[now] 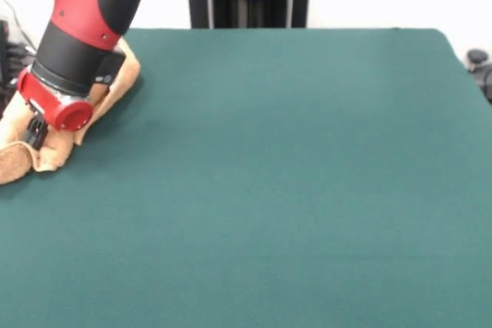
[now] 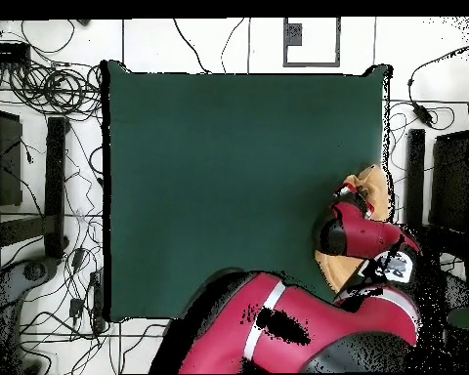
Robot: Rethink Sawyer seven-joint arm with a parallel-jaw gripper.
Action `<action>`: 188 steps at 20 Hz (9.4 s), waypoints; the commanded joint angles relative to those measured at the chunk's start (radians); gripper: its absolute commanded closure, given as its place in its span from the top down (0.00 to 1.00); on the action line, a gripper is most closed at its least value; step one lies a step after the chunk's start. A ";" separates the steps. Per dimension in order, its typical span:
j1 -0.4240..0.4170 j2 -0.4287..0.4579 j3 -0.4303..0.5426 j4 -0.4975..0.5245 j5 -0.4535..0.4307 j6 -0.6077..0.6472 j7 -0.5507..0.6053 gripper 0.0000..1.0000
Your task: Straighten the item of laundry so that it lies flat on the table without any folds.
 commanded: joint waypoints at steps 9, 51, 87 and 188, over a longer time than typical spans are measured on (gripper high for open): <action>-0.017 -0.013 0.056 -0.066 0.209 0.665 0.081 0.00; 0.016 -0.005 0.035 -0.096 0.187 0.695 0.089 1.00; 0.194 0.081 0.029 -0.115 0.457 0.731 0.290 1.00; -0.015 0.184 -0.003 -0.297 0.217 1.198 -0.031 1.00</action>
